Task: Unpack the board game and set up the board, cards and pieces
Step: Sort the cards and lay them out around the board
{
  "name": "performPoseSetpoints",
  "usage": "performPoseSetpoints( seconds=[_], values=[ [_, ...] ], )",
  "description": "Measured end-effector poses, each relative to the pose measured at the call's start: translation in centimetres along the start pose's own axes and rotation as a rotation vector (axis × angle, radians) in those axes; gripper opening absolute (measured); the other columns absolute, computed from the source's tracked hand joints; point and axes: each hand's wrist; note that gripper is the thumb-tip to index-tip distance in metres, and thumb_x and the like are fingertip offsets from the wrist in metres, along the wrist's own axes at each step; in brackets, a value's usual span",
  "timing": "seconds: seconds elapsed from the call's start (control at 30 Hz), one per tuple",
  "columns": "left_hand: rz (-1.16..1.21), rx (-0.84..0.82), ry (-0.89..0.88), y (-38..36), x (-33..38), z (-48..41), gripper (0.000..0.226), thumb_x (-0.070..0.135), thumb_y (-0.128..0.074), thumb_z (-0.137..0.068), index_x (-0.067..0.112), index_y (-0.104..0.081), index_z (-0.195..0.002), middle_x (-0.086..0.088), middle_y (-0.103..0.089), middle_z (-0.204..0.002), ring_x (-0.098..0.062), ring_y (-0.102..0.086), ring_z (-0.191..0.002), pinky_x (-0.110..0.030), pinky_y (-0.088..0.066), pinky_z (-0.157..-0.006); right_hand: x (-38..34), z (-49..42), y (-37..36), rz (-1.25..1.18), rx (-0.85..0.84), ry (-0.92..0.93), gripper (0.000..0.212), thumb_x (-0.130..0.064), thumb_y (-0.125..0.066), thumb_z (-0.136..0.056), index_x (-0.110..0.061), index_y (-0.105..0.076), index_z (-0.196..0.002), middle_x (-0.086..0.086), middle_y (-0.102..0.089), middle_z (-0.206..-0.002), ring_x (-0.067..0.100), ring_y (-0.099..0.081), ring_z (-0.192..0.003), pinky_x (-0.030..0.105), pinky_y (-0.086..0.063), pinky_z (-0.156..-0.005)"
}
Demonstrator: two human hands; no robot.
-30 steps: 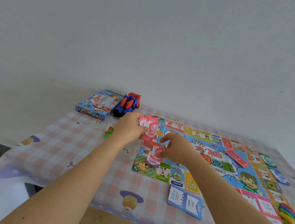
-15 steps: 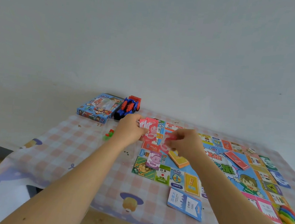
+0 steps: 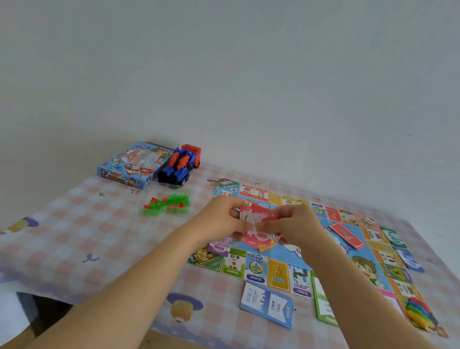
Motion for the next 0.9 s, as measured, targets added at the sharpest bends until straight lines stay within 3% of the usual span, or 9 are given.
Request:
performPoseSetpoints(
  seconds=[0.2,0.37,0.47,0.53,0.73,0.9],
  values=[
    [-0.196,-0.001,-0.028,-0.7,0.0,0.3,0.02,0.016,-0.075,-0.079,0.014,-0.067,-0.098,-0.004,-0.067,-0.09,-0.011,-0.059,-0.072,-0.025,-0.05,-0.064,1.4,0.6,0.6,-0.01,-0.019,-0.032,0.012,-0.012,-0.08,-0.072,-0.01,-0.07,-0.077,0.005,-0.066,-0.072,0.014,-0.059,-0.058,0.021,-0.054,-0.055],
    [-0.286,-0.051,0.008,-1.0,0.3,0.7,0.028,0.014,-0.079,-0.073,0.027,-0.062,-0.091,-0.002,-0.063,-0.097,-0.017,-0.064,-0.076,-0.04,-0.059,-0.073,2.4,1.6,0.3,-0.127,-0.078,-0.046,0.018,0.002,-0.08,-0.068,-0.007,-0.071,-0.081,0.011,-0.072,-0.077,0.017,-0.068,-0.062,0.026,-0.059,-0.063],
    [-0.342,-0.031,-0.015,-1.1,0.2,0.9,0.028,0.016,-0.08,-0.073,0.032,-0.06,-0.085,0.006,-0.062,-0.096,-0.012,-0.063,-0.083,-0.036,-0.058,-0.075,2.6,2.0,0.2,-0.204,-0.074,-0.053,0.019,0.007,-0.077,-0.069,-0.003,-0.071,-0.084,0.015,-0.073,-0.08,0.022,-0.07,-0.066,0.03,-0.06,-0.066],
    [-0.314,-0.018,-0.022,-1.1,0.3,1.1,0.028,0.015,-0.08,-0.073,0.034,-0.06,-0.079,0.006,-0.064,-0.089,-0.012,-0.062,-0.076,-0.036,-0.059,-0.073,2.6,2.1,0.2,-0.216,-0.055,-0.033,0.016,0.009,-0.075,-0.07,-0.004,-0.071,-0.079,0.014,-0.072,-0.078,0.022,-0.07,-0.065,0.029,-0.06,-0.065],
    [-0.276,0.003,-0.024,-0.8,0.7,1.1,0.027,0.012,-0.083,-0.068,0.019,-0.068,-0.089,-0.003,-0.069,-0.087,-0.013,-0.062,-0.072,-0.034,-0.057,-0.07,2.6,2.0,0.5,-0.173,-0.011,0.04,0.016,0.004,-0.076,-0.071,-0.011,-0.072,-0.072,0.004,-0.07,-0.069,0.011,-0.065,-0.056,0.019,-0.056,-0.055],
    [-0.269,-0.033,-0.036,-0.7,0.8,1.3,0.028,0.007,-0.084,-0.066,0.021,-0.068,-0.085,-0.001,-0.069,-0.086,-0.01,-0.063,-0.071,-0.026,-0.057,-0.067,3.0,2.4,0.1,-0.086,-0.086,0.019,0.011,-0.004,-0.077,-0.073,-0.012,-0.073,-0.078,0.002,-0.07,-0.075,0.008,-0.063,-0.061,0.016,-0.051,-0.052]
  ],
)
Point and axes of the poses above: each hand's wrist, its own z-axis away from the middle knuckle, its own y-axis out of the back of the hand, x = y × z
